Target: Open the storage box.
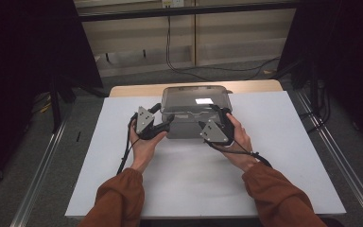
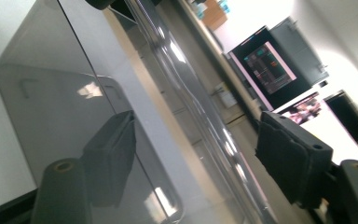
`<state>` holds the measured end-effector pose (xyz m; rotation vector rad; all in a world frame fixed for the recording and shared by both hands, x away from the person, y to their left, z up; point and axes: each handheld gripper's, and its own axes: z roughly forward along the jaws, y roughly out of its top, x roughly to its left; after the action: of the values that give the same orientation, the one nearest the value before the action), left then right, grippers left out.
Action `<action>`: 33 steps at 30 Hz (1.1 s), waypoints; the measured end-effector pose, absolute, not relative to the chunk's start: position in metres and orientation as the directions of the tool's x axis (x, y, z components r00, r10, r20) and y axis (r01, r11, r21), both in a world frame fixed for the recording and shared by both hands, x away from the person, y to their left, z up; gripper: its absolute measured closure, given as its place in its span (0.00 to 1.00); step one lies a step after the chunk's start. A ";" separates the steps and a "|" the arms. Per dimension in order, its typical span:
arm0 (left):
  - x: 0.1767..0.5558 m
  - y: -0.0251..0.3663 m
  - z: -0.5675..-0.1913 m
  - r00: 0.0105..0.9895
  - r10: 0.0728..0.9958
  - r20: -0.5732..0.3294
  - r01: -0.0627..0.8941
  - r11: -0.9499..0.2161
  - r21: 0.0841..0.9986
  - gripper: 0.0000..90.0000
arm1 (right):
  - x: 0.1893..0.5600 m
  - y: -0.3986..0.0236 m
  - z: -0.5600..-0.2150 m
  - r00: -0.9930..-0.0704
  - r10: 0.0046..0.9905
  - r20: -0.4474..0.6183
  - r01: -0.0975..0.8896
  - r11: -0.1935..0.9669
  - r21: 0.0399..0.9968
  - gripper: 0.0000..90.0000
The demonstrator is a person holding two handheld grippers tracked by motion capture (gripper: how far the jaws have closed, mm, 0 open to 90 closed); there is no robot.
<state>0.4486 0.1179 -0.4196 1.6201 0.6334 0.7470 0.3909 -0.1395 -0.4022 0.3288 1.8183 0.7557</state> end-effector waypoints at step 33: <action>0.451 0.118 -0.421 0.649 0.752 0.112 0.011 -0.156 0.988 0.41 | 0.412 -0.216 -0.404 -0.453 0.839 -0.302 0.108 0.388 0.916 0.21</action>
<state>0.4510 0.1184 -0.4206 1.6114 0.6423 0.7344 0.4120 -0.2163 -0.4037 0.8213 1.8286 1.1267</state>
